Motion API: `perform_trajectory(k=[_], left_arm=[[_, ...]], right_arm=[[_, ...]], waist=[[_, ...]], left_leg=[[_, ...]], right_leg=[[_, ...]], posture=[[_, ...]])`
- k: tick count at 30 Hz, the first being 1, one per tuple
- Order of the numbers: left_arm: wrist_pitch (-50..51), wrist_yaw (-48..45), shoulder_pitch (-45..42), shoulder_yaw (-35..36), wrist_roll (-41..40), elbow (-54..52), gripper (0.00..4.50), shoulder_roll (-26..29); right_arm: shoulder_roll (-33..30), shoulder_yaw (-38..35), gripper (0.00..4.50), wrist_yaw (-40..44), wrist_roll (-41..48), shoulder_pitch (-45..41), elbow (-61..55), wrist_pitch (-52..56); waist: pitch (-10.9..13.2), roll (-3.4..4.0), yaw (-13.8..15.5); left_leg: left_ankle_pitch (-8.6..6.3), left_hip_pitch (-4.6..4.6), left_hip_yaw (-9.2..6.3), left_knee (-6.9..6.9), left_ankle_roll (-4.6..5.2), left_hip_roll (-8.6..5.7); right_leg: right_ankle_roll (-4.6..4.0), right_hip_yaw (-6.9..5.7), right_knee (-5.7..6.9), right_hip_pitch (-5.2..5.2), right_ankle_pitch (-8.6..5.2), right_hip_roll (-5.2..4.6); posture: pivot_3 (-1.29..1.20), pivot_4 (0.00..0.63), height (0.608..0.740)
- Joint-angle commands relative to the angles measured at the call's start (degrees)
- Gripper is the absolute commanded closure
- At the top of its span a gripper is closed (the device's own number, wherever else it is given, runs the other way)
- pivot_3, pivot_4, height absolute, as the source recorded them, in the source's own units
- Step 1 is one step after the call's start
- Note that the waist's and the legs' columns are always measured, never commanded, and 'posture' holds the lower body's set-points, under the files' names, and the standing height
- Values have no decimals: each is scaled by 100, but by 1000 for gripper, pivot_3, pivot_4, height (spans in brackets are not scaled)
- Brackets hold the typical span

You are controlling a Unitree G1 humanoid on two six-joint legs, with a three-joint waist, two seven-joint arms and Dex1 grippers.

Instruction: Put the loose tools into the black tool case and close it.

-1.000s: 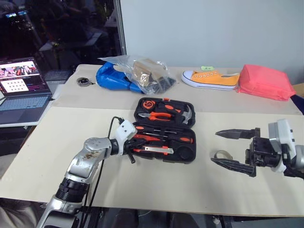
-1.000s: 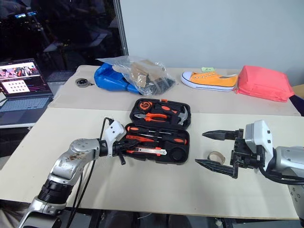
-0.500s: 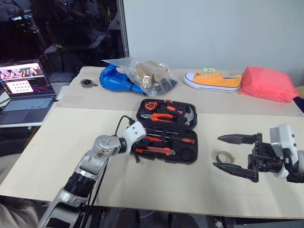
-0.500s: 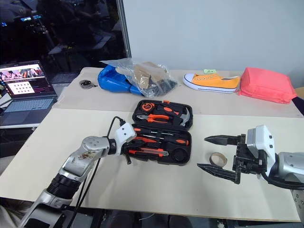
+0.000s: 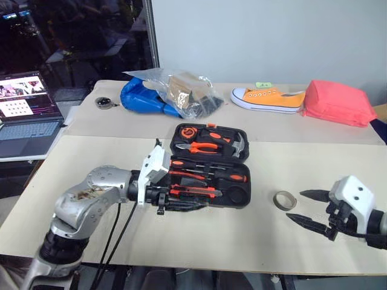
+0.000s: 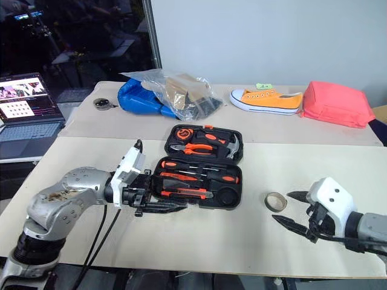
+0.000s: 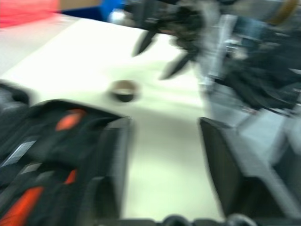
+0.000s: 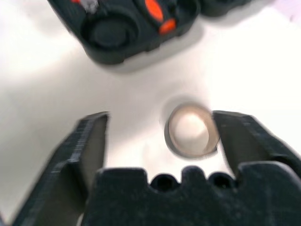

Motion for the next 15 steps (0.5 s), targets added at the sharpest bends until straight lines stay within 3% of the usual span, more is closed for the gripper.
perform_trajectory(k=[1,14,15], left_arm=[[178,66,-264,-64,-131,-221,70,188],[101,600,-235,-279,32,-554,70,353],[66,623,-241,-304,69,-557,38,354]], right_arm=[[-180,401,2110,-92,35,-331,-20,458],[-234,2228,2110,-379,-964,-1920,1261,520],[-226,2326,2367,-354,-1001,-2033,1391,545]], waist=[[5,-9,3],[9,-13,11],[9,-13,14]], left_leg=[[2,-1,0,0,3,-1],[2,-13,3,-12,4,-1],[2,-13,4,-11,4,0]], right_leg=[[-2,0,-2,-1,4,0],[-6,4,-10,-17,4,12],[-6,4,-10,-18,4,12]], posture=[[0,150,740],[0,150,740],[0,150,740]])
